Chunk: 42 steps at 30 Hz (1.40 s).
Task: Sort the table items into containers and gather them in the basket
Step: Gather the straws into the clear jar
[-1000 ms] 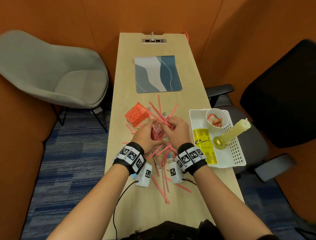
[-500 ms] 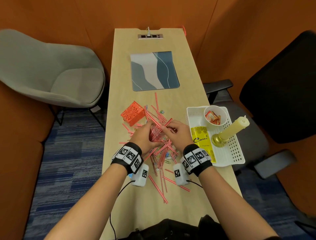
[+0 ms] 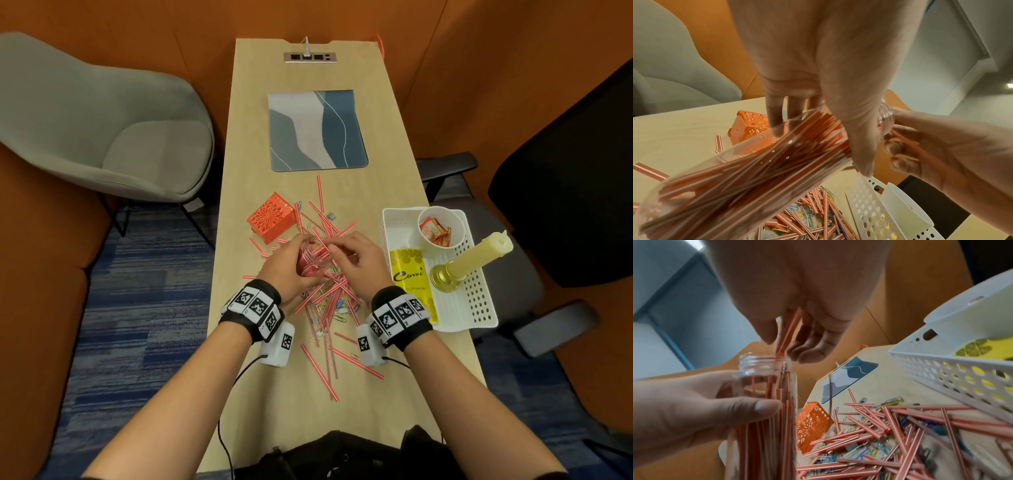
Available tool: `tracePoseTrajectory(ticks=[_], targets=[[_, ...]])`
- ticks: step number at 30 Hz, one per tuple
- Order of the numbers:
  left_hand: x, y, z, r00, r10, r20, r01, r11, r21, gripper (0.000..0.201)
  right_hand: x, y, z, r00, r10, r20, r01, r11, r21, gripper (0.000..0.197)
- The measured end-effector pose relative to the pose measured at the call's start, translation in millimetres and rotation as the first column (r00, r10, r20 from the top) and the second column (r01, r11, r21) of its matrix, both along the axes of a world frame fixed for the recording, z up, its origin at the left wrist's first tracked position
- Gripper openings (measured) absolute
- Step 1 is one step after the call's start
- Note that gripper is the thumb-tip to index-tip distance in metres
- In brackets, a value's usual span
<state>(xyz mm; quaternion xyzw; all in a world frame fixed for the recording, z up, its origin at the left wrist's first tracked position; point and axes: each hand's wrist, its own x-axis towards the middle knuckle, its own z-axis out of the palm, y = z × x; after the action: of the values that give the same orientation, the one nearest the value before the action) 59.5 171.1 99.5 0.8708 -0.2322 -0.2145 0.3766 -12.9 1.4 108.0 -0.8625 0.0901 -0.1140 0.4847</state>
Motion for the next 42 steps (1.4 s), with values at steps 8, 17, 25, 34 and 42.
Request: tracePoseTrajectory(ticks=[8,17,25,34,42], targets=[[2.3,14.9,-11.0,0.997,0.062,-0.056,-0.064,0.997,-0.042,0.09,3.0,-14.4,-19.5,0.961,-0.263,-0.083,0.275,0.896,0.348,0.022],[9.7,30.2,-16.0,0.993,0.093,-0.073,-0.1,0.99,-0.096,0.088,-2.5,9.6,-90.1,0.767,0.134,-0.628,-0.556,0.628,-0.545,0.051],[13.0,34.3,-20.0,0.994,0.084,-0.076,-0.092,0.99,-0.111,0.087,8.2,15.7,-96.9,0.767,0.156,-0.622,-0.616,0.449,-0.647,0.019],[17.2,38.2,-18.2,0.991,0.104,-0.084,-0.115,0.985,-0.128,0.087,17.2,0.1,-71.3,0.745,0.236,-0.624,-0.641,0.51,-0.574,0.016],[26.4,36.4,-9.9,0.989,0.137,-0.054,-0.142,0.982,-0.121,0.091,14.0,-27.0,-2.5,0.906,0.163,-0.39,-0.268,0.935,-0.231,0.008]])
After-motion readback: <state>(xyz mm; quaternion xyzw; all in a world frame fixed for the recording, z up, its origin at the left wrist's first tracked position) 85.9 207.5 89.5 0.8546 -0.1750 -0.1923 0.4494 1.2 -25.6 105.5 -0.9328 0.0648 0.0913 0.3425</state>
